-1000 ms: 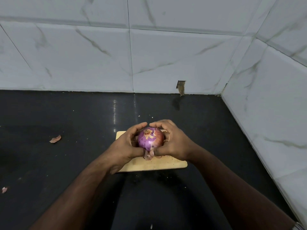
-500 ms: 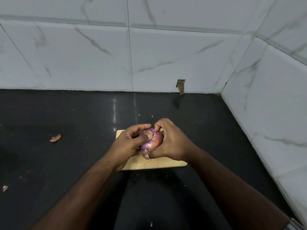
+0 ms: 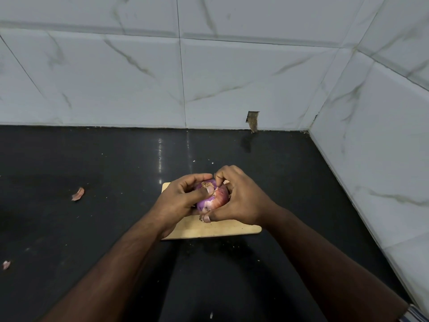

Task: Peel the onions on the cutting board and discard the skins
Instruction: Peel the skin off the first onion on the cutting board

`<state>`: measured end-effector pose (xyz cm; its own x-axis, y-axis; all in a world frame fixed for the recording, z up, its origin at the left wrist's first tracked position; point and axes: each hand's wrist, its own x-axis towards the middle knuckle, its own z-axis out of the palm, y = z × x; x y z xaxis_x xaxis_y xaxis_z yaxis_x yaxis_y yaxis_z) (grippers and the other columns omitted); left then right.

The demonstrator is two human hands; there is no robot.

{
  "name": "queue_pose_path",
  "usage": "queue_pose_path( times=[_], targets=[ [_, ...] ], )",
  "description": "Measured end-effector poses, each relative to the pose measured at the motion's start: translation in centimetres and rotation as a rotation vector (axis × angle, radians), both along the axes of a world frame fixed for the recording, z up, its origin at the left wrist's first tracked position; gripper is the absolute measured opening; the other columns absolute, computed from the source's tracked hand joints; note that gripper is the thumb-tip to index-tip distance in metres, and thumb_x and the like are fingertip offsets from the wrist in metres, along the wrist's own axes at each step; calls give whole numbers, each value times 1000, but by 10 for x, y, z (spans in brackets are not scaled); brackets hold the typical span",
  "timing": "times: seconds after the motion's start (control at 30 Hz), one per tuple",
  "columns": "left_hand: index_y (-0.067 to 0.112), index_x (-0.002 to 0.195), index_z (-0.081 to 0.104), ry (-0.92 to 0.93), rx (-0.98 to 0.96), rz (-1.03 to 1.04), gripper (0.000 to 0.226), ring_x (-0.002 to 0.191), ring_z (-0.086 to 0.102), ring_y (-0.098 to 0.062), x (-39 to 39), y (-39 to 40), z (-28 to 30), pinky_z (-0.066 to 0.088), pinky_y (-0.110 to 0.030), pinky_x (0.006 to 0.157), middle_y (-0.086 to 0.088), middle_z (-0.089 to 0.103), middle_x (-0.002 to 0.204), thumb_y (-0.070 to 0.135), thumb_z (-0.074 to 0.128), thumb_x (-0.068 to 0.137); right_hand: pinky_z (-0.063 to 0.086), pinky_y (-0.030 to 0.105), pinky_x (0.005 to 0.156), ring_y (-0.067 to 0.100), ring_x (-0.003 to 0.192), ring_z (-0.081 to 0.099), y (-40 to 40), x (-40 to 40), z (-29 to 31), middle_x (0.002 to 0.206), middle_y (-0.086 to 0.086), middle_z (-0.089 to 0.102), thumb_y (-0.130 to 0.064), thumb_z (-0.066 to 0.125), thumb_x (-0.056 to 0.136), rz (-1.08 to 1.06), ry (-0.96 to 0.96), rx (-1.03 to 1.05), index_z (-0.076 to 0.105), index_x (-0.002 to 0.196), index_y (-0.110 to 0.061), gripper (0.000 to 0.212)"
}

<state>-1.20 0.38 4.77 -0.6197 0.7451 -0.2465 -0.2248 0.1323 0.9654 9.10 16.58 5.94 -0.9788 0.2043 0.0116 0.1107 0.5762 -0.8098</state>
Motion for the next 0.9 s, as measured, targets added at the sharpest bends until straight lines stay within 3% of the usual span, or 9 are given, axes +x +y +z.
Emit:
queue_pose_path(
  times=[0.37,0.53,0.67,0.77,0.9],
  targets=[
    [20,126,68,-24,8,7,34,91,76,-22,0,2,-2,60,-30,67,-4,75,114,9,68,93,61,31,69,10,94,59,3,-2,-2,105,-15,47,-44,94,53,4,-12,85,51,94,-27,62],
    [21,126,68,-39,3,40,34,92,76,-25,-3,1,-3,61,-36,70,-7,75,114,14,69,93,60,42,67,13,94,61,3,-4,-4,106,-11,49,-43,93,53,-15,-3,58,48,87,-27,59],
    [19,126,68,-39,10,5,42,93,77,-26,-5,2,1,62,-32,66,-6,75,114,21,74,84,62,36,73,14,105,58,1,-4,-2,116,-15,43,-35,93,59,34,-1,1,47,103,-37,63],
    [18,127,68,-36,14,13,54,92,77,-25,-6,2,3,61,-31,64,-7,74,114,28,74,74,62,35,71,12,102,59,2,-4,1,112,-18,44,-36,93,58,12,26,19,50,97,-37,58],
    [20,126,68,-27,6,7,48,95,76,-25,-8,1,2,61,-30,66,-7,72,118,25,73,78,61,35,70,11,99,58,3,-5,-1,109,-16,46,-40,93,56,-6,45,77,51,90,-31,55]
  ],
)
